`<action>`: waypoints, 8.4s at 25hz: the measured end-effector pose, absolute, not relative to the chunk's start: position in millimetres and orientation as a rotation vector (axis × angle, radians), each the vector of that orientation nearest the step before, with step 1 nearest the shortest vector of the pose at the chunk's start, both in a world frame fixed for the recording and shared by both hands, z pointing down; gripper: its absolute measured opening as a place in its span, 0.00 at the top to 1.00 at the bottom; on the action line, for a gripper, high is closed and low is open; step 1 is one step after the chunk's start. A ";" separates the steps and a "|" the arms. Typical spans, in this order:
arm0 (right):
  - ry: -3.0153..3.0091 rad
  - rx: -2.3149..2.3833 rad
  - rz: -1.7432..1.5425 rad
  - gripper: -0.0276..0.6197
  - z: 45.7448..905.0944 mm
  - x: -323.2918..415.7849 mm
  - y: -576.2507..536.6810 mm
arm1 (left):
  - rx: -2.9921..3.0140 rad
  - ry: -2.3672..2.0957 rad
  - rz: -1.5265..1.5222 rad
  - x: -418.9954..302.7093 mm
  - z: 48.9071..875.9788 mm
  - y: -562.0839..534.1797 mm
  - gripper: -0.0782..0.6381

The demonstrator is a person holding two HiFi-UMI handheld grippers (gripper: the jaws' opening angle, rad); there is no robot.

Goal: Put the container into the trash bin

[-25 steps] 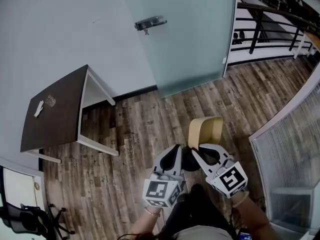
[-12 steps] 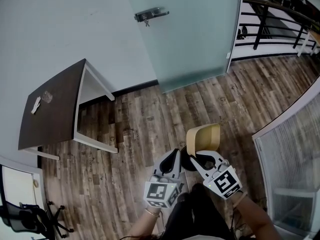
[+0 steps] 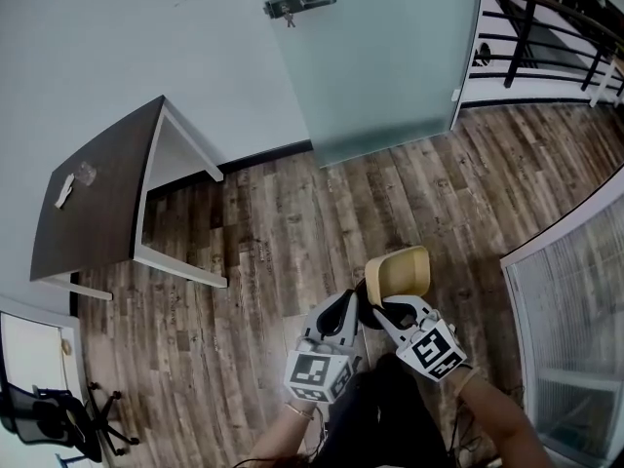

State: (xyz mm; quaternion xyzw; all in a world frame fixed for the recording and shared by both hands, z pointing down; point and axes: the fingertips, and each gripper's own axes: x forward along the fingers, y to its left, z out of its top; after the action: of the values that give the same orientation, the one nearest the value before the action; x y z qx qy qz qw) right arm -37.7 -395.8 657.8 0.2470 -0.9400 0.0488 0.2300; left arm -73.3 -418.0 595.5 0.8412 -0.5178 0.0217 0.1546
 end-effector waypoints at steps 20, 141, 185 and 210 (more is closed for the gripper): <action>-2.425 0.458 0.264 0.90 900.4 -51.1 -408.6 | 2.319 -1.518 0.084 -93.1 769.0 -455.3 0.86; -2.724 1.374 0.310 0.88 423.8 47.8 -304.9 | 2.512 -1.444 0.052 -49.6 389.9 -296.6 0.86; -2.697 1.481 0.099 0.94 372.4 48.4 -312.4 | 2.612 -1.411 0.050 -53.0 357.7 -308.3 0.86; -2.676 1.516 0.095 0.94 375.8 70.4 -315.8 | 2.631 -1.380 0.100 -30.3 363.6 -309.3 0.87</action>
State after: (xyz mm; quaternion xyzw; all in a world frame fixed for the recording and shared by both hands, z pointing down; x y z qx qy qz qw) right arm 70.4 -315.8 375.8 0.4924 -0.8692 0.0308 0.0322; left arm -30.3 -309.3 363.6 0.8820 -0.4625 0.0334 0.0844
